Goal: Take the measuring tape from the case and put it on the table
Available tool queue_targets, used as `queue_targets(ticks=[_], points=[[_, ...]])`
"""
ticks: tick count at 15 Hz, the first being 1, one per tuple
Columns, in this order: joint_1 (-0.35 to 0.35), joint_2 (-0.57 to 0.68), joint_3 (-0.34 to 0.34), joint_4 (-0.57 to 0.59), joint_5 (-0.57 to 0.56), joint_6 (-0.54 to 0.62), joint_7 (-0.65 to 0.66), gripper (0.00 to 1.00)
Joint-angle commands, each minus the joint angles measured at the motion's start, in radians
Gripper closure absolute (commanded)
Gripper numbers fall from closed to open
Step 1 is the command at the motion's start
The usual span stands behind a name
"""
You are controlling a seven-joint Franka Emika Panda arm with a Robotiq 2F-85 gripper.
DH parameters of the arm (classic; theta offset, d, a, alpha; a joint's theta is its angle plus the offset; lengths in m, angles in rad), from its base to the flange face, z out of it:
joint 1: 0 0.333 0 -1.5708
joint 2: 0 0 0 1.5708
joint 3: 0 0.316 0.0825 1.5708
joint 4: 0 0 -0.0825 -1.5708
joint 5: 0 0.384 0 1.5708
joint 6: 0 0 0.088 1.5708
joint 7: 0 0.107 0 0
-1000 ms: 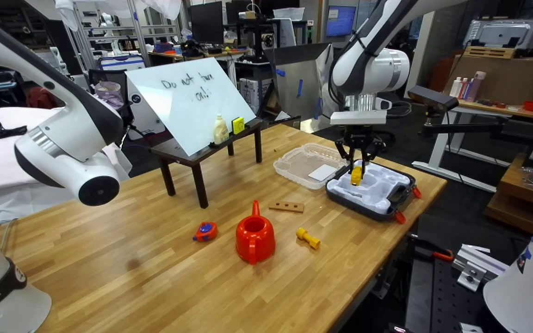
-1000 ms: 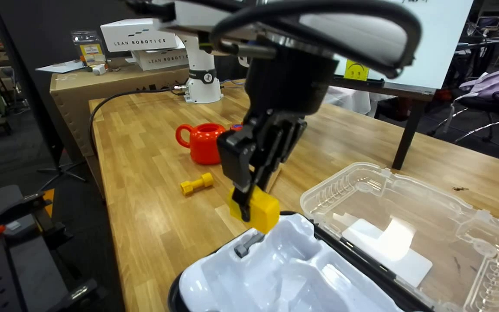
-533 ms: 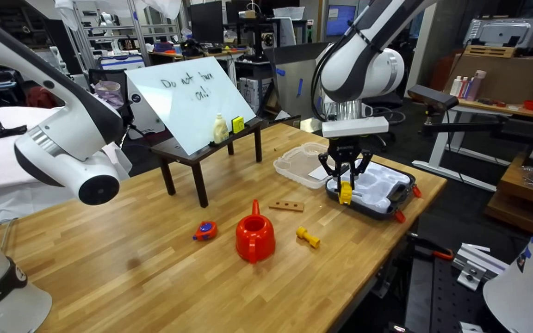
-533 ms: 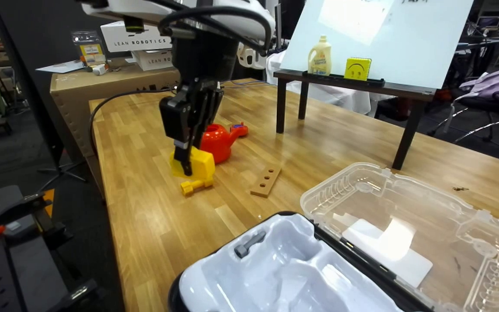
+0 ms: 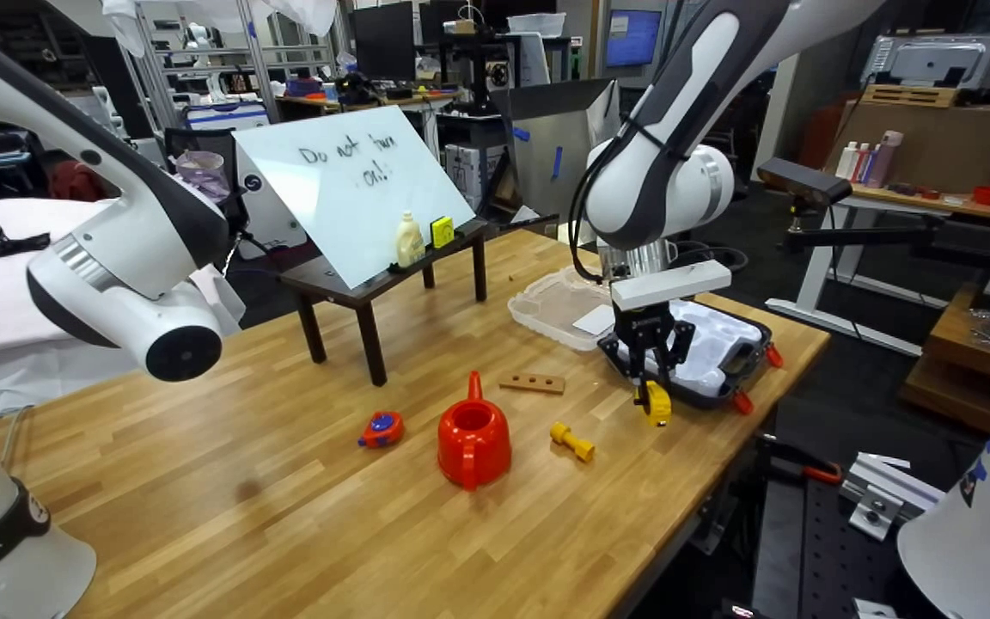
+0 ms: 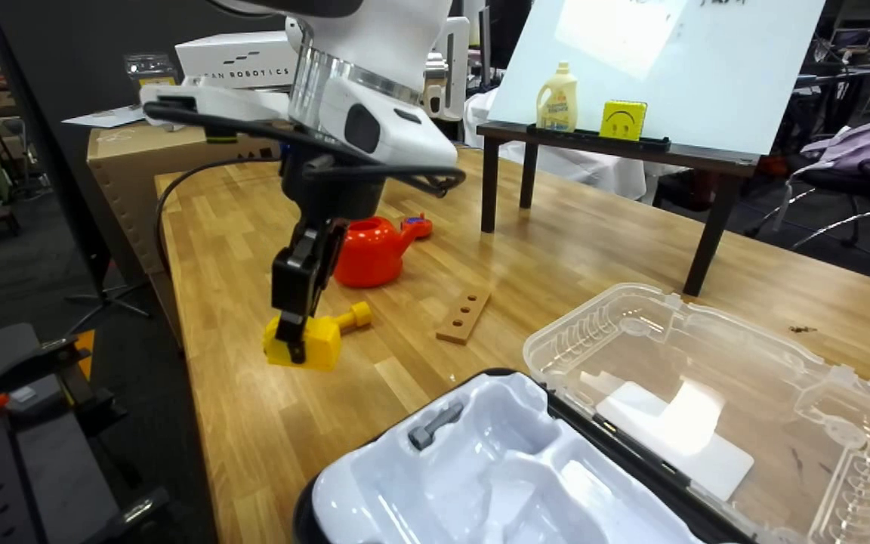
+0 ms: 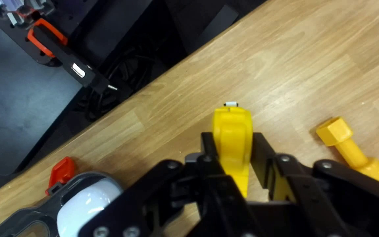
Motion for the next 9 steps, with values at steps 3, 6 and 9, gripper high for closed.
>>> queue_targets(ticks=[3,6,9], points=[[-0.006,0.122,0.020,0.079,0.026,0.005,-0.094,0.92],[-0.013,0.156,0.018,0.115,0.032,-0.008,-0.116,0.92],[-0.017,0.168,0.011,0.126,0.029,-0.012,-0.123,0.91]])
